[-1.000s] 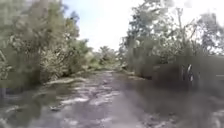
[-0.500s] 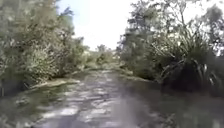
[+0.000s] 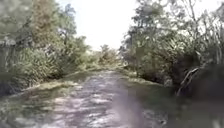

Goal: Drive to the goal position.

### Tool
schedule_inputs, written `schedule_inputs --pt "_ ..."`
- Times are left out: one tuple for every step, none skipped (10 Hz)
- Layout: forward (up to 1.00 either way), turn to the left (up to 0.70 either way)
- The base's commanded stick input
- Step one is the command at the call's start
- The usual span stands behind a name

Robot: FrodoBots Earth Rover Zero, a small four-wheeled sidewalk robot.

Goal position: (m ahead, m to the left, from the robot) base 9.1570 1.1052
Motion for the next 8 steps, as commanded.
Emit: schedule_inputs --pt "0.70 0.00" --pt "0.70 0.00" --pt "0.70 0.00" --pt "0.70 0.00" --pt "0.70 0.00" --pt "0.70 0.00" --pt "0.70 0.00" --pt "0.70 0.00"
